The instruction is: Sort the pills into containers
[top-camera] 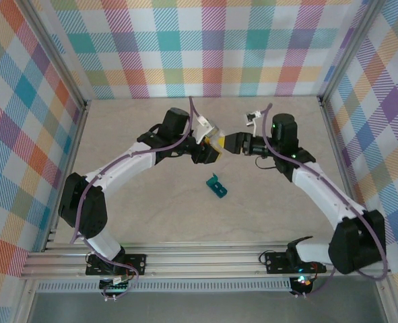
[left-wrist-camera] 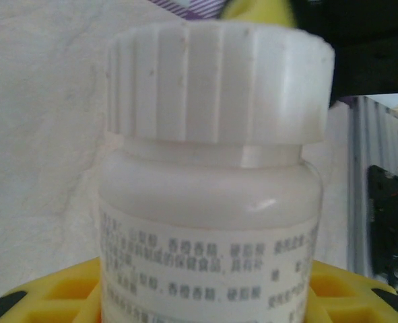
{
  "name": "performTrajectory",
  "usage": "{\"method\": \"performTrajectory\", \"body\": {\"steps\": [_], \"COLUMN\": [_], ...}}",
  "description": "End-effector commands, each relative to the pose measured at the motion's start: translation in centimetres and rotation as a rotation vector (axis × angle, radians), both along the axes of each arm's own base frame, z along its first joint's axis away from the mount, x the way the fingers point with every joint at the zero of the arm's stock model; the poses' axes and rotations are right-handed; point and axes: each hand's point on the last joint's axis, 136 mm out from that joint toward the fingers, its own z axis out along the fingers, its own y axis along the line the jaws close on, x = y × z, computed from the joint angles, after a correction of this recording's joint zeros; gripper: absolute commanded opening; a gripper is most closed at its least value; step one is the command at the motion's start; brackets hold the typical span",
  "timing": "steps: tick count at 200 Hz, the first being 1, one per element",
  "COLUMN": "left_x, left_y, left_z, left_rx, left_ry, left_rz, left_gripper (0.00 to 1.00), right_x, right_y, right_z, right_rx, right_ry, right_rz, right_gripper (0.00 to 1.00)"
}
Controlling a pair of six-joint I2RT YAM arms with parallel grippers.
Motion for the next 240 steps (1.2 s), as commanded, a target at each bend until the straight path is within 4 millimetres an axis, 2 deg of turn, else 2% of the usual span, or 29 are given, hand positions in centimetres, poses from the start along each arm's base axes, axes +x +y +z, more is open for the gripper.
{"method": "performTrajectory", "body": {"steps": [1,18,37,63,107,150,240], "left_x": [1.1,1.3,1.3,0.8,0.3,0.1,0.3], "left_y": [0.7,0.9,0.8,0.5,-0.1,-0.5,-1.2], "left_z": [1.9,1.6,1.1,0.7,0.2,0.2,-0.1], "left_rx": [0.004,0.037,0.075,0.102,0.113,0.114,0.107], "left_ry": [-0.118,-0.156,-0.184,-0.196,-0.194,-0.193,-0.178], "left_rz": [0.073,0.098,0.097,0.081,0.057,0.044,0.024], "left_gripper": [0.0,0.0,0.0,0.0,0.0,0.0,0.0], "right_x": [0.8,1.7,2.4,3.4,4.5,4.7,3.6], "right_y": [-1.8,-3.4,-3.5,-2.6,-1.3,-0.5,0.7], "right_z": [0.5,-1.0,-1.3,-1.1,-0.3,-0.6,-0.9], "right_rx": [0.003,-0.004,0.019,0.034,0.072,0.08,0.079], "right_ry": [0.006,0.123,0.208,0.274,0.29,0.301,0.299], "right_rz": [-0.173,-0.314,-0.356,-0.338,-0.289,-0.26,-0.199], "right_gripper": [0.83,0.84,0.84,0.83,0.77,0.72,0.61]}}
